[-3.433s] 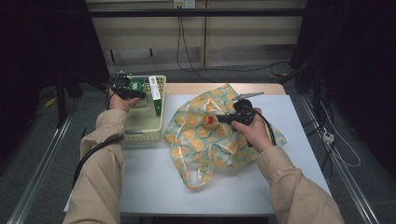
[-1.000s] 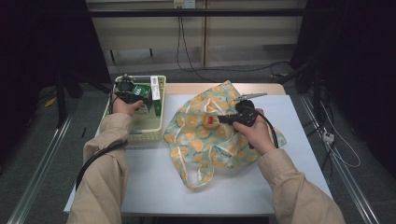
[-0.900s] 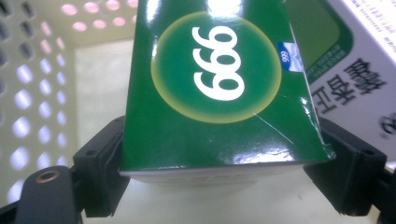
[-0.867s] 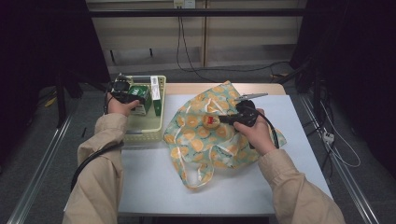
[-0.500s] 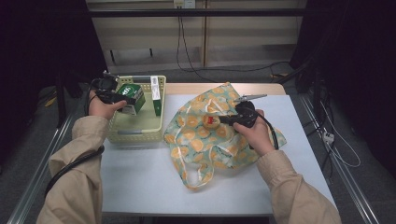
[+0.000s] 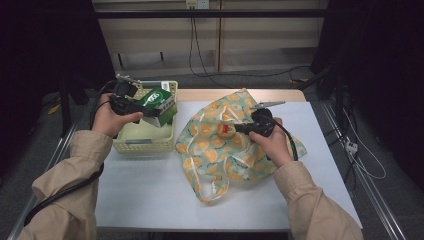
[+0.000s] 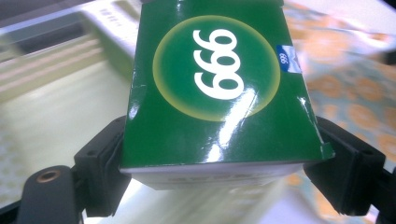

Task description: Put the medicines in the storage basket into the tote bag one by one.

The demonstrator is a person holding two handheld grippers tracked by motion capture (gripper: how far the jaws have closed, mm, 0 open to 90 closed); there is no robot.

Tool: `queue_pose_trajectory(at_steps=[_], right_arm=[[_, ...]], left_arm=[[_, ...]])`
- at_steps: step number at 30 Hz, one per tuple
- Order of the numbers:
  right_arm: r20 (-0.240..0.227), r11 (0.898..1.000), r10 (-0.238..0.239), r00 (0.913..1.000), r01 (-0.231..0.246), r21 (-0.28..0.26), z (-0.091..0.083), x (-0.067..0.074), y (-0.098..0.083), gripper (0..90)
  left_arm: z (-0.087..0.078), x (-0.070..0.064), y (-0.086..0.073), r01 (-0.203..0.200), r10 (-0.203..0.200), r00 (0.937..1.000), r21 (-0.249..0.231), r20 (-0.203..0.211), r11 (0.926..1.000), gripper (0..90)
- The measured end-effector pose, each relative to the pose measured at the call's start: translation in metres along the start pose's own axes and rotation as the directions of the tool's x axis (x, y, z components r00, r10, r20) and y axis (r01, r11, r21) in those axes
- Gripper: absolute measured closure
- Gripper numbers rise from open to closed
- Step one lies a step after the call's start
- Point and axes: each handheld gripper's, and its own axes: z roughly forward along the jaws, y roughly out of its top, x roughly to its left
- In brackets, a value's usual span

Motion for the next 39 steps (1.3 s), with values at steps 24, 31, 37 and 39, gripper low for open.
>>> queue_pose_trajectory(at_steps=[24, 31, 37, 39], right_arm=[[-0.001, 1.000, -0.016, 0.9999, 0.016, -0.006, -0.004, 0.006, 0.000, 89.2], [-0.003, 1.000, -0.018, 0.9998, 0.018, -0.010, -0.007, 0.006, 0.001, 89.2], [-0.007, 1.000, -0.023, 0.9997, 0.023, -0.017, -0.010, 0.008, 0.003, 89.2], [-0.008, 1.000, -0.022, 0.9997, 0.022, -0.018, -0.012, 0.009, 0.004, 89.2]], left_arm=[[0.042, -0.093, 0.000, -0.216, 0.209, 0.9578, 0.015, 0.198, 0.9763, 16.0], [0.069, -0.115, -0.011, -0.263, 0.243, 0.9382, 0.051, 0.246, 0.9634, 16.0], [0.098, -0.127, -0.020, -0.281, 0.247, 0.9306, 0.094, 0.270, 0.9552, 16.0], [0.107, -0.129, -0.021, -0.291, 0.254, 0.9284, 0.107, 0.271, 0.9506, 16.0]])
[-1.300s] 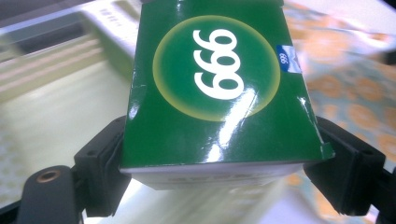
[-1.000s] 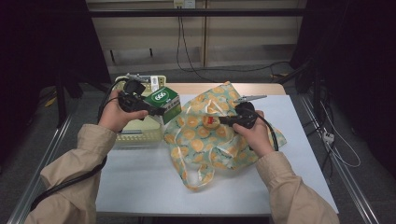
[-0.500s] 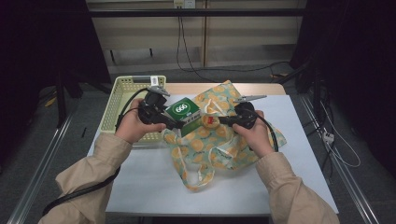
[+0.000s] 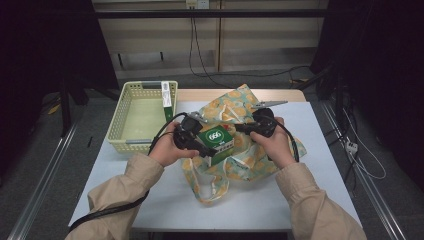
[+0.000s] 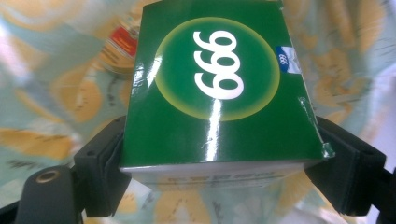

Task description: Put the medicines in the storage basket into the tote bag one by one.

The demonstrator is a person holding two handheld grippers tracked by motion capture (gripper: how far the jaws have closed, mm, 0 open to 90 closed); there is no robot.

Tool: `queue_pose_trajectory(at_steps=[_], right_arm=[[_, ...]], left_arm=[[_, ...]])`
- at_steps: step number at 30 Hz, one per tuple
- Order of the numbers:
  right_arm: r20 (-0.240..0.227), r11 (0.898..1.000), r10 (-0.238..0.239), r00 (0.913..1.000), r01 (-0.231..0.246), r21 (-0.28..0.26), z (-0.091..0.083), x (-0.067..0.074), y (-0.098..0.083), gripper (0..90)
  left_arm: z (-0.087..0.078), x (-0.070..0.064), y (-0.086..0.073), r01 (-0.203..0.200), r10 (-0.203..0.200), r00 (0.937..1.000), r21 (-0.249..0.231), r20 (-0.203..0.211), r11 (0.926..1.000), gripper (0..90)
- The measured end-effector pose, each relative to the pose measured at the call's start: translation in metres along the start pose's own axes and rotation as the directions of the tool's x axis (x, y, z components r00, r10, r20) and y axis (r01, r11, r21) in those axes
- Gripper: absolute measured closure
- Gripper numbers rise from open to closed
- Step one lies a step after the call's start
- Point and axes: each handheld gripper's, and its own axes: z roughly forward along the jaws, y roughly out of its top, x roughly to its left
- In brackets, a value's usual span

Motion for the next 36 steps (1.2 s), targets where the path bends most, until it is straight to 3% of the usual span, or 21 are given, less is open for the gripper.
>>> queue_pose_trajectory(at_steps=[8, 13, 15, 16, 18, 20, 22, 29, 31, 36], right_arm=[[-0.005, 1.000, -0.008, 1.0000, 0.008, -0.010, -0.003, 0.002, 0.003, 89.2], [-0.009, 1.000, -0.008, 0.9999, 0.008, -0.011, -0.004, 0.003, 0.003, 89.2], [-0.009, 1.000, -0.008, 0.9999, 0.008, -0.012, -0.004, 0.003, 0.004, 89.2], [-0.010, 1.000, -0.008, 0.9999, 0.008, -0.014, -0.005, 0.003, 0.004, 89.2], [-0.011, 1.000, -0.006, 0.9999, 0.006, -0.015, -0.005, 0.003, 0.004, 89.1], [-0.011, 1.000, -0.007, 0.9999, 0.007, -0.013, -0.004, 0.003, 0.004, 89.2], [-0.009, 1.000, -0.006, 0.9999, 0.006, -0.011, -0.004, 0.003, 0.004, 89.2], [-0.011, 1.000, -0.007, 0.9999, 0.006, -0.008, 0.000, 0.003, 0.003, 89.1], [-0.009, 1.000, -0.006, 0.9999, 0.006, -0.005, 0.001, 0.003, 0.003, 89.1], [-0.008, 1.000, 0.002, 1.0000, -0.002, -0.001, 0.002, 0.000, 0.000, 89.2]], left_arm=[[0.032, 0.005, 0.012, -0.002, 0.002, 0.9999, -0.002, -0.016, 1.0000, 15.9], [0.049, 0.013, 0.020, 0.042, -0.043, 0.9985, -0.035, -0.033, 0.9985, 15.8], [0.054, 0.017, 0.022, 0.048, -0.050, 0.9979, -0.049, -0.041, 0.9977, 15.8], [0.056, 0.018, 0.024, 0.055, -0.059, 0.9955, -0.055, -0.075, 0.9970, 15.7], [0.059, 0.023, 0.027, 0.066, -0.070, 0.9963, -0.069, -0.051, 0.9954, 15.7], [0.063, 0.026, 0.032, 0.061, -0.067, 0.9930, -0.072, -0.097, 0.9956, 15.7], [0.065, 0.033, 0.036, 0.055, -0.061, 0.9940, -0.072, -0.090, 0.9959, 15.7], [0.077, 0.045, 0.044, 0.084, -0.105, 0.9842, -0.146, -0.142, 0.9858, 15.5], [0.081, 0.046, 0.044, 0.059, -0.084, 0.9841, -0.158, -0.156, 0.9856, 15.2], [0.082, 0.044, 0.042, 0.066, -0.087, 0.9860, -0.149, -0.142, 0.9866, 13.9]])
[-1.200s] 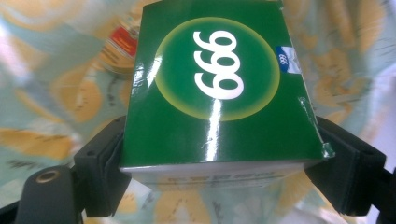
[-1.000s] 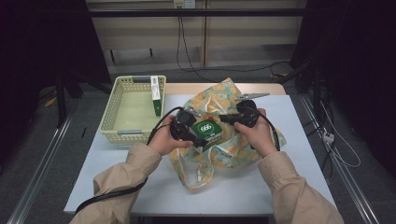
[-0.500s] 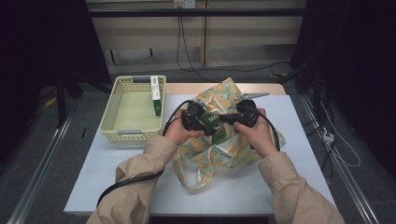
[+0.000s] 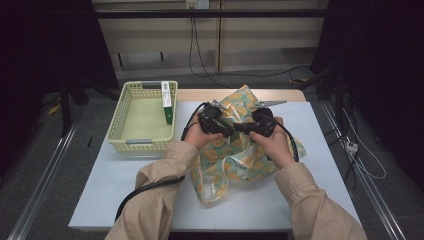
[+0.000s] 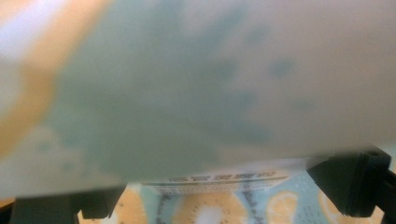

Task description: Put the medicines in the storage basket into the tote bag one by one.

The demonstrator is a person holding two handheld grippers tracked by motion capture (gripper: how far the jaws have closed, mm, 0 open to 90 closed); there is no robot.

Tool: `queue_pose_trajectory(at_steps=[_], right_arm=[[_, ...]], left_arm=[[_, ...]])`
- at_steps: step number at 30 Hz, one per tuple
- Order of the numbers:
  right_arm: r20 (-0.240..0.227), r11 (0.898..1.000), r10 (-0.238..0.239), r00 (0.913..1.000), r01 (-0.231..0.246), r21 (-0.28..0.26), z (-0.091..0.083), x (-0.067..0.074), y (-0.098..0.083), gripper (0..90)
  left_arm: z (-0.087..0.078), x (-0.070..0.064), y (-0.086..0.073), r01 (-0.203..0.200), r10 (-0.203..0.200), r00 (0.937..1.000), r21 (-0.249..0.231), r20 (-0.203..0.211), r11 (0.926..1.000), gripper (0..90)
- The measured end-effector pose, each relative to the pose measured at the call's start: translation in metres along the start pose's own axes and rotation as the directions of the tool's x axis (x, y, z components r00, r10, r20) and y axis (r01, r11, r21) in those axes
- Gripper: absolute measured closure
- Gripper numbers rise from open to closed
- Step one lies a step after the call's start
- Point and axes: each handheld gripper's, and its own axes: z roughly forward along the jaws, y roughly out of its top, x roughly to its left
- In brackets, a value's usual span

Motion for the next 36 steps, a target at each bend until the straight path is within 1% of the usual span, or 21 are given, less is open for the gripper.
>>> queue_pose_trajectory(at_steps=[2, 3, 4, 5, 9, 11, 13, 14, 17, 18, 19, 20, 22, 25, 26, 27, 28, 29, 32, 33, 36], right_arm=[[0.000, 1.000, 0.002, 1.0000, -0.002, 0.001, 0.000, -0.001, -0.001, 89.2], [0.000, 1.000, 0.000, 1.0000, 0.000, 0.002, 0.001, -0.001, -0.002, 89.2], [0.001, 1.000, -0.001, 1.0000, 0.001, 0.005, 0.001, -0.001, -0.002, 89.2], [0.001, 1.000, -0.002, 1.0000, 0.002, 0.005, 0.001, -0.001, -0.002, 89.2], [0.004, 1.000, 0.004, 1.0000, -0.004, 0.009, 0.002, -0.002, -0.003, 89.2], [0.006, 1.000, 0.005, 1.0000, -0.005, 0.010, 0.002, -0.002, -0.003, 89.1], [0.007, 1.000, 0.001, 1.0000, -0.001, 0.012, 0.003, -0.001, -0.003, 89.2], [0.008, 1.000, 0.000, 1.0000, 0.000, 0.012, 0.004, -0.001, -0.004, 89.1], [0.012, 1.000, 0.002, 0.9999, -0.002, 0.019, 0.004, -0.001, -0.005, 89.1], [0.013, 1.000, 0.001, 0.9999, -0.001, 0.019, 0.004, -0.001, -0.005, 89.2], [0.017, 1.000, 0.002, 0.9999, -0.002, 0.019, 0.004, -0.002, -0.006, 89.1], [0.017, 1.000, 0.003, 0.9998, -0.003, 0.019, 0.004, -0.002, -0.006, 89.2], [0.019, 1.000, 0.003, 0.9998, -0.003, 0.018, 0.003, -0.003, -0.006, 89.2], [0.020, 1.000, 0.003, 0.9998, -0.003, 0.016, 0.002, -0.003, -0.006, 89.2], [0.020, 1.000, 0.002, 0.9998, -0.003, 0.017, 0.003, -0.003, -0.006, 89.1], [0.019, 1.000, 0.003, 0.9998, -0.003, 0.017, 0.003, -0.003, -0.006, 89.1], [0.020, 1.000, 0.003, 0.9998, -0.003, 0.018, 0.003, -0.003, -0.006, 89.1], [0.020, 1.000, 0.003, 0.9998, -0.003, 0.017, 0.003, -0.003, -0.007, 89.1], [0.017, 1.000, 0.006, 0.9998, -0.007, 0.019, 0.002, -0.003, -0.007, 89.2], [0.018, 1.000, 0.005, 0.9998, -0.006, 0.021, 0.002, -0.003, -0.007, 89.2], [0.021, 1.000, 0.000, 0.9998, 0.000, 0.019, 0.001, -0.003, -0.007, 89.2]], left_arm=[[-0.005, 0.000, -0.001, -0.012, 0.012, 0.9999, 0.014, 0.006, 0.9998, 13.9], [-0.008, -0.001, -0.002, -0.003, 0.003, 0.9999, 0.014, 0.011, 0.9999, 13.5], [-0.012, 0.000, -0.003, -0.008, 0.008, 0.9998, 0.020, 0.020, 0.9998, 12.6], [-0.016, -0.001, -0.003, 0.003, -0.004, 0.9994, 0.021, 0.033, 0.9998, 12.1], [-0.038, -0.002, -0.004, -0.009, 0.007, 0.9984, 0.020, 0.056, 0.9998, 11.2], [-0.049, -0.003, -0.005, -0.019, 0.017, 0.9979, 0.034, 0.062, 0.9992, 11.0], [-0.061, -0.003, -0.006, -0.019, 0.016, 0.9977, 0.048, 0.066, 0.9987, 11.1], [-0.066, -0.003, -0.007, -0.021, 0.017, 0.9973, 0.046, 0.072, 0.9987, 10.9], [-0.080, -0.001, -0.010, -0.039, 0.034, 0.9961, 0.060, 0.081, 0.9975, 11.0], [-0.085, 0.001, -0.010, -0.041, 0.036, 0.9964, 0.072, 0.077, 0.9966, 11.0], [-0.090, 0.004, -0.011, -0.071, 0.065, 0.9953, 0.089, 0.072, 0.9935, 11.0], [-0.095, 0.005, -0.011, -0.072, 0.065, 0.9954, 0.101, 0.069, 0.9923, 10.9], [-0.102, 0.008, -0.013, -0.032, 0.027, 0.9971, 0.081, 0.071, 0.9962, 10.8], [-0.113, 0.015, -0.012, -0.024, 0.019, 0.9978, 0.080, 0.064, 0.9965, 10.6], [-0.118, 0.018, -0.012, -0.035, 0.030, 0.9979, 0.086, 0.057, 0.9956, 10.7], [-0.122, 0.020, -0.011, -0.040, 0.038, 0.9990, 0.098, 0.022, 0.9944, 10.7], [-0.124, 0.023, -0.011, -0.013, 0.009, 0.9986, 0.073, 0.051, 0.9972, 10.5], [-0.128, 0.026, -0.010, -0.011, 0.007, 0.9988, 0.073, 0.049, 0.9972, 10.7], [-0.136, 0.034, -0.009, -0.001, -0.001, 0.9996, 0.069, 0.030, 0.9976, 10.9], [-0.140, 0.039, -0.008, -0.015, 0.013, 0.9997, 0.080, 0.023, 0.9967, 10.9], [-0.149, 0.051, -0.006, 0.002, -0.001, 0.9999, 0.072, -0.012, 0.9974, 11.1]])
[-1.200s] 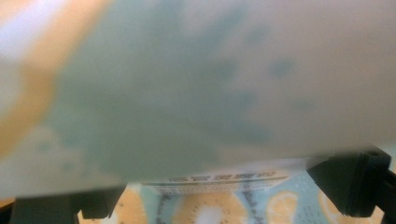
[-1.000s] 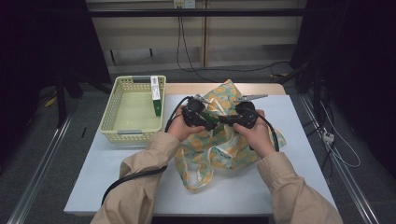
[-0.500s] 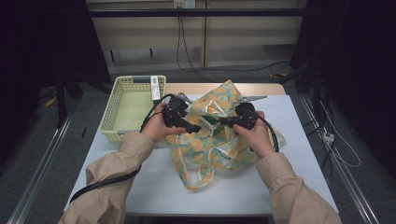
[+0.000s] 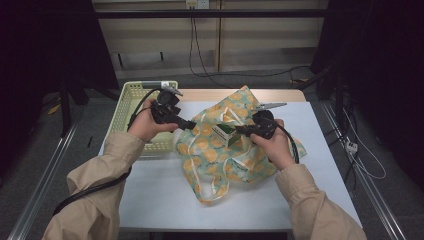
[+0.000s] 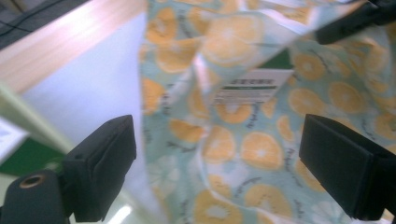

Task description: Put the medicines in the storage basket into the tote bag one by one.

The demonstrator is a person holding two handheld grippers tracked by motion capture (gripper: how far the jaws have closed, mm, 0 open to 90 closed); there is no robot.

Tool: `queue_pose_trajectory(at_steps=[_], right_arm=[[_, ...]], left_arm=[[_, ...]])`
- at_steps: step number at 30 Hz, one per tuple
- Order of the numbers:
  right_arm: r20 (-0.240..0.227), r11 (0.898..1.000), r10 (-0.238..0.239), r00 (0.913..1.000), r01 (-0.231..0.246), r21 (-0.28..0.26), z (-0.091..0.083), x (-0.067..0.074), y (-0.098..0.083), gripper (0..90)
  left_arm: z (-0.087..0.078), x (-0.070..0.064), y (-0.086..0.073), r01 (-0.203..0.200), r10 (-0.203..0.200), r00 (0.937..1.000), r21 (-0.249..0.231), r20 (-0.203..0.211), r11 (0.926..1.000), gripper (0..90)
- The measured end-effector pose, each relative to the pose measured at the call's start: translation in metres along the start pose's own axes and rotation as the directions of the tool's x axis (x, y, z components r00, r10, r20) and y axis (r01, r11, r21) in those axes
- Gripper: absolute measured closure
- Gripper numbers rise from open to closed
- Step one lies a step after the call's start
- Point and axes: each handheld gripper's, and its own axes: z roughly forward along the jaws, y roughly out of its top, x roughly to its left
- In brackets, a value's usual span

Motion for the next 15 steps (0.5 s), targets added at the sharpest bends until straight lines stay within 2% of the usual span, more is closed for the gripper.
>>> queue_pose_trajectory(at_steps=[1, 3, 5, 6, 12, 14, 15], right_arm=[[0.001, 1.000, -0.003, 1.0000, 0.003, -0.003, 0.000, 0.000, 0.000, 89.2], [0.003, 1.000, 0.000, 1.0000, 0.000, -0.005, -0.001, 0.000, 0.001, 89.2], [0.001, 1.000, 0.001, 1.0000, -0.001, -0.006, -0.001, 0.000, 0.001, 89.2], [0.000, 1.000, -0.001, 1.0000, 0.001, -0.006, -0.001, 0.000, 0.001, 89.2], [-0.004, 1.000, 0.001, 1.0000, -0.001, -0.005, -0.002, 0.000, 0.001, 89.1], [-0.008, 1.000, 0.003, 1.0000, -0.003, -0.006, -0.003, 0.000, 0.001, 89.2], [-0.008, 1.000, 0.005, 1.0000, -0.005, -0.007, -0.003, -0.001, 0.001, 89.2]], left_arm=[[-0.002, 0.004, 0.000, 0.020, -0.020, 0.9997, -0.013, -0.013, 0.9997, 11.3], [-0.008, 0.014, 0.000, 0.032, -0.032, 0.9988, -0.009, -0.037, 0.9995, 11.2], [-0.012, 0.024, 0.000, 0.059, -0.060, 0.9963, -0.027, -0.061, 0.9979, 11.3], [-0.013, 0.028, -0.001, 0.086, -0.088, 0.9938, -0.037, -0.068, 0.9956, 11.3], [-0.015, 0.056, -0.008, 0.161, -0.167, 0.9774, -0.055, -0.130, 0.9854, 11.6], [-0.013, 0.061, -0.009, 0.163, -0.171, 0.9732, -0.063, -0.153, 0.9845, 12.2], [-0.012, 0.063, -0.010, 0.167, -0.176, 0.9684, -0.065, -0.177, 0.9838, 12.4]])
